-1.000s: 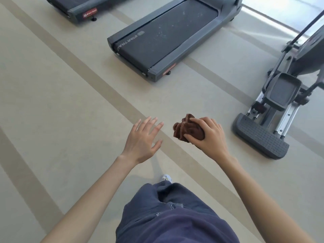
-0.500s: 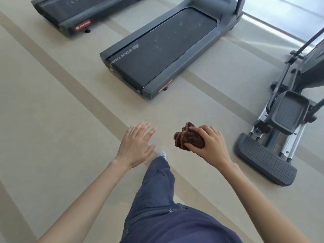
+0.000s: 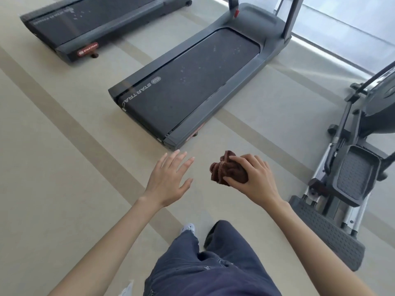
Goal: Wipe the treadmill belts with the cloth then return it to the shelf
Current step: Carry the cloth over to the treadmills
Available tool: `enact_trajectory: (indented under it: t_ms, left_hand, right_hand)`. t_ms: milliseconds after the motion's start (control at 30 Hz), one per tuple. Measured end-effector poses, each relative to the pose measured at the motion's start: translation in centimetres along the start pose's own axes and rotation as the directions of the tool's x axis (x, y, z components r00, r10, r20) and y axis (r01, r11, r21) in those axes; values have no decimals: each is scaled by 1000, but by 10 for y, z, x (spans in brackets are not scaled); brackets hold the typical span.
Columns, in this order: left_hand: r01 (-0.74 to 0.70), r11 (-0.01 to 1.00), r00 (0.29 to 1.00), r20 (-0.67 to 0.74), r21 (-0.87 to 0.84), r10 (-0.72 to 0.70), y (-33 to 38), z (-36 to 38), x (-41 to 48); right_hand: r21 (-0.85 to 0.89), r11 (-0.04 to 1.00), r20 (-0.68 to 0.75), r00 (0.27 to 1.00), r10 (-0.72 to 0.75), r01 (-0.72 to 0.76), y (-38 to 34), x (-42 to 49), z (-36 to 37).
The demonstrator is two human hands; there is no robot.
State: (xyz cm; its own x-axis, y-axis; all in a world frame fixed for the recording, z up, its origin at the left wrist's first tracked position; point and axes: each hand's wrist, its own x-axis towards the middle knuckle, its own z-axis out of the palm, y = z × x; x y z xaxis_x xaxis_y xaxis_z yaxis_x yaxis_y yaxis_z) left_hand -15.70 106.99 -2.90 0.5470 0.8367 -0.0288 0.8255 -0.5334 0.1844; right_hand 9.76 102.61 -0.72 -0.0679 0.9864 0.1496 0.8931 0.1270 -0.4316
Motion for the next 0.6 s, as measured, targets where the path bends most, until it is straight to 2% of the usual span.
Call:
enact_trajectory:
  t_ms: [333, 600]
  left_hand:
    - [161, 987, 986, 43, 5, -161, -15, 20, 144]
    - [342, 940, 936, -90, -7, -341, -13, 2, 263]
  right_hand:
    - [12, 995, 125, 987, -101, 100, 98, 140, 5]
    - [56, 974, 195, 954, -227, 221, 169, 289, -22]
